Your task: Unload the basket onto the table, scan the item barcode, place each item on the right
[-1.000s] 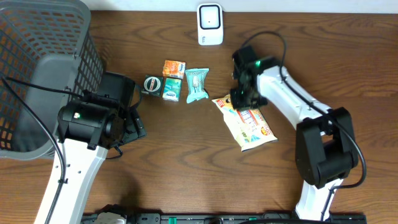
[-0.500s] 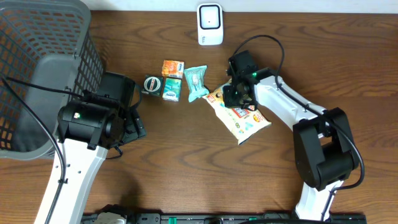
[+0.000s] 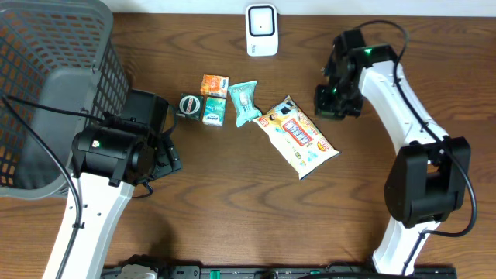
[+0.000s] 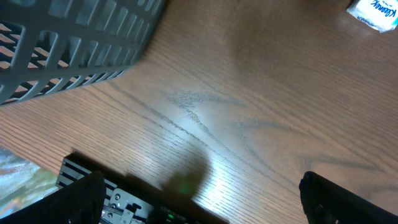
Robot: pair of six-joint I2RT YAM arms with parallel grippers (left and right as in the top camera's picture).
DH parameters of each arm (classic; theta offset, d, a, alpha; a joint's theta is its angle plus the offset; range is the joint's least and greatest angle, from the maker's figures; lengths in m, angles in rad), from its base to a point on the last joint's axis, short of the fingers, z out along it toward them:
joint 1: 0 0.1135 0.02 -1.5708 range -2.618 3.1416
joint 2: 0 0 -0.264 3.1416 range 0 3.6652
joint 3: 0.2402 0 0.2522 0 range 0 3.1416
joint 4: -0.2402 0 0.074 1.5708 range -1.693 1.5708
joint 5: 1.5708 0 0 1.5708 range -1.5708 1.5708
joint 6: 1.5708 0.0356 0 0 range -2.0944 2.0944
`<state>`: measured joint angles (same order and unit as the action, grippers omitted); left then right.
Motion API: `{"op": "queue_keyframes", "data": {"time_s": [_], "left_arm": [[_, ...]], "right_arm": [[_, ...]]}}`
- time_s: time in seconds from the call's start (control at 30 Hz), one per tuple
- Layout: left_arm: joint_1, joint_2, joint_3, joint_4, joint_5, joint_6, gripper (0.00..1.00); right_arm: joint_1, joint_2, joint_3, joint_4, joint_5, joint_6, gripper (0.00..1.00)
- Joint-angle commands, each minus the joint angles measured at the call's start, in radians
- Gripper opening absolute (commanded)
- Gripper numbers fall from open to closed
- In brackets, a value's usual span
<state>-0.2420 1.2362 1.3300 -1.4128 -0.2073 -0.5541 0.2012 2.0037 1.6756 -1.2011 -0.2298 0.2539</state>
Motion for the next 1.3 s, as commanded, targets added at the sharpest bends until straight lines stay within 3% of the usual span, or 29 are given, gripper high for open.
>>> {"op": "queue_keyframes", "data": {"time_s": [0.0, 0.4, 0.57, 0.83, 1.03, 1.2, 1.27], "left_arm": [[0.005, -0.002, 0.000, -0.003, 0.005, -0.013, 0.98], [0.005, -0.002, 0.000, -0.003, 0.005, -0.013, 0.98], [0.005, -0.002, 0.000, -0.003, 0.005, -0.013, 0.98], [0.005, -0.002, 0.000, -0.003, 0.005, -0.013, 0.98], [0.005, -0.002, 0.000, -0.003, 0.005, -0.013, 0.98], [0.005, -0.002, 0.000, -0.003, 0.005, -0.013, 0.98], [0.005, -0.002, 0.000, -0.003, 0.005, -0.013, 0.98]], "right_arm": [[0.053, 0.005, -0.025, -0.025, -0.066, -0.079, 0.01], [0.269, 0.005, -0.241, 0.092, 0.017, -0.058, 0.01], [0.297, 0.005, -0.302, 0.089, 0.281, 0.118, 0.01], [0.200, 0.005, -0.235, 0.053, 0.569, 0.155, 0.02], [0.079, 0.005, -0.012, -0.033, 0.475, 0.146, 0.06], [0.031, 0.005, 0.101, -0.072, 0.148, 0.015, 0.07], [0.031, 0.005, 0.100, -0.092, 0.042, -0.040, 0.03]]}}
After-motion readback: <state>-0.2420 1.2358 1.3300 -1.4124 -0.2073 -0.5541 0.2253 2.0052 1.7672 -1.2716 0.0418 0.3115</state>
